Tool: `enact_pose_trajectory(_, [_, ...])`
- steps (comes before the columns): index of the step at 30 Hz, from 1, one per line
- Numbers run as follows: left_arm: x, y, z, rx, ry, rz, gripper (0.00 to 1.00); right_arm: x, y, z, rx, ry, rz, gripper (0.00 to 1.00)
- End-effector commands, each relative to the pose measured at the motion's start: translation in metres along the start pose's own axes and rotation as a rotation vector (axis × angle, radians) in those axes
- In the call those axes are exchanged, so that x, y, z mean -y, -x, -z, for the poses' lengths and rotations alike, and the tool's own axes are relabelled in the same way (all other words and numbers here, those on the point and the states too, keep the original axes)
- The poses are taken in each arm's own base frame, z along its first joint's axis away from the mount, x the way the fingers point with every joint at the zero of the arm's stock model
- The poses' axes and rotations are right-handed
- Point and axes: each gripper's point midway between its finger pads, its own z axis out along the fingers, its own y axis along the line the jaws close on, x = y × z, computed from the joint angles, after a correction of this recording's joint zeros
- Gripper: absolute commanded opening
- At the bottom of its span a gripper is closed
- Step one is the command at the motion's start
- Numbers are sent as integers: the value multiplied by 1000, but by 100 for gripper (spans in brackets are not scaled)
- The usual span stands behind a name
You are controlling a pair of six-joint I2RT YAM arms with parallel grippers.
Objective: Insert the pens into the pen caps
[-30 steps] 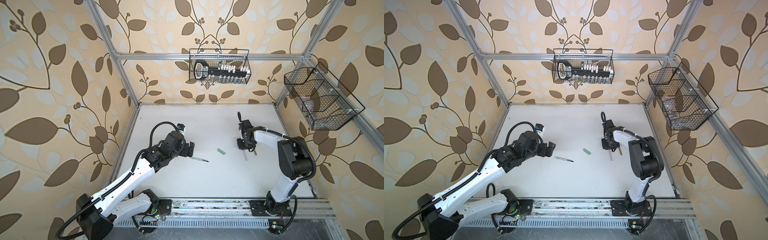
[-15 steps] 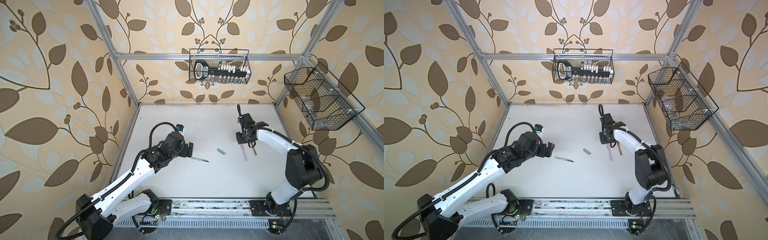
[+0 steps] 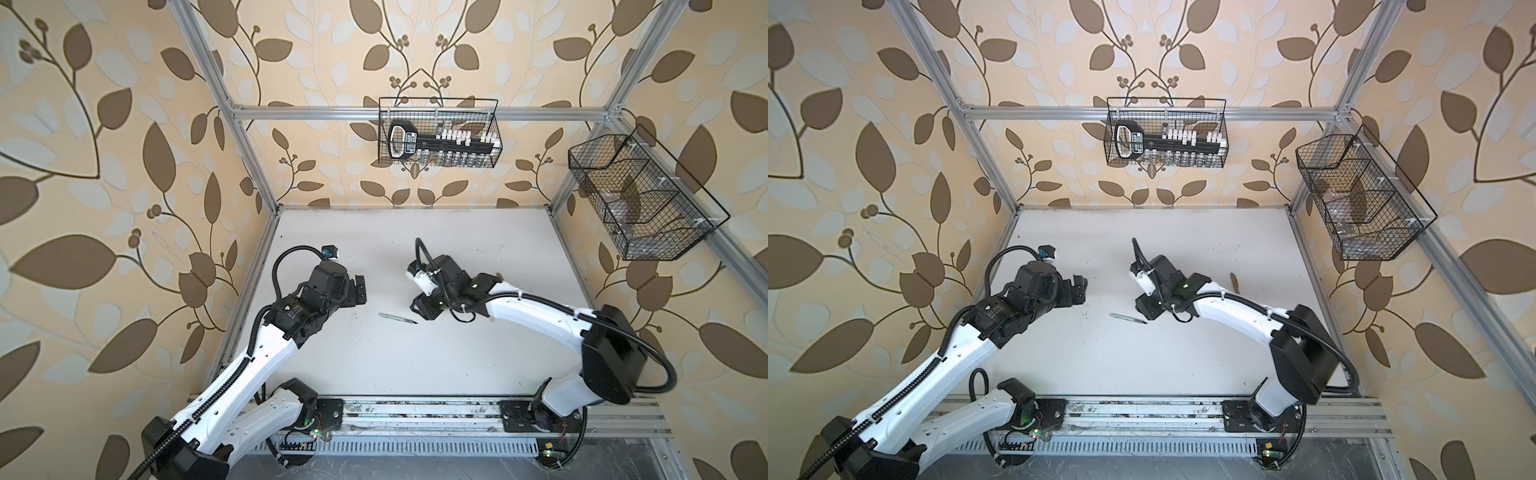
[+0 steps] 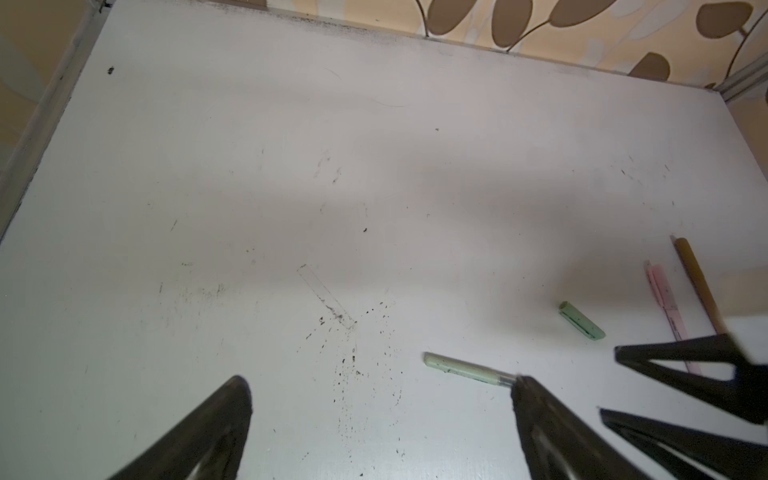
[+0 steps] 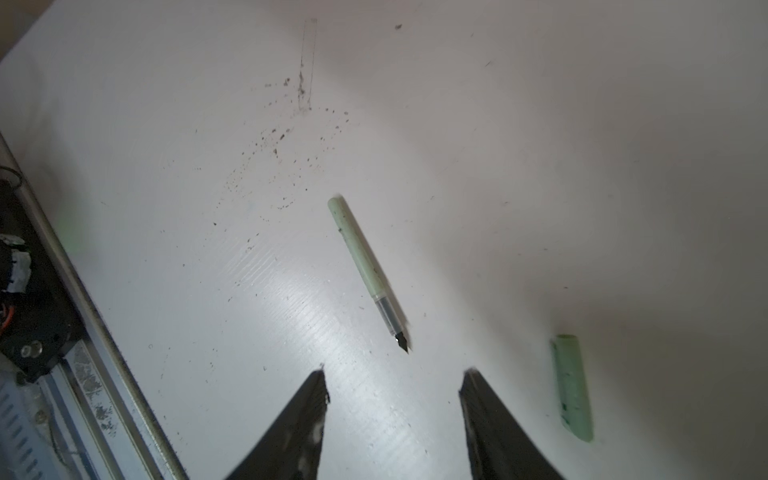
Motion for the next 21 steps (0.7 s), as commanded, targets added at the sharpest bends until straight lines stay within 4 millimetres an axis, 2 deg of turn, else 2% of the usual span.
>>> enact_pose_trajectory(1, [-1, 5, 5, 2, -2, 44, 99, -25, 12, -25, -7, 76, 73, 55])
enact_pose_trajectory(3, [-4, 2, 4, 4, 2, 57, 99, -28, 9, -42, -57, 79, 100, 56])
enact_pose_trajectory(5, [-9, 3, 7, 17, 18, 72, 99, -28, 15, -52, -67, 62, 133, 58])
enact_pose_trajectory(10, [-24, 5, 18, 40, 57, 96, 99, -26, 25, -69, -69, 48, 156, 59])
enact_pose_trajectory(14, [-29, 5, 22, 46, 69, 107, 99, -25, 22, -86, -105, 54, 172, 59])
enact_pose_trajectory(21, [-33, 3, 20, 39, 82, 108, 99, -37, 18, -103, -143, 127, 184, 59])
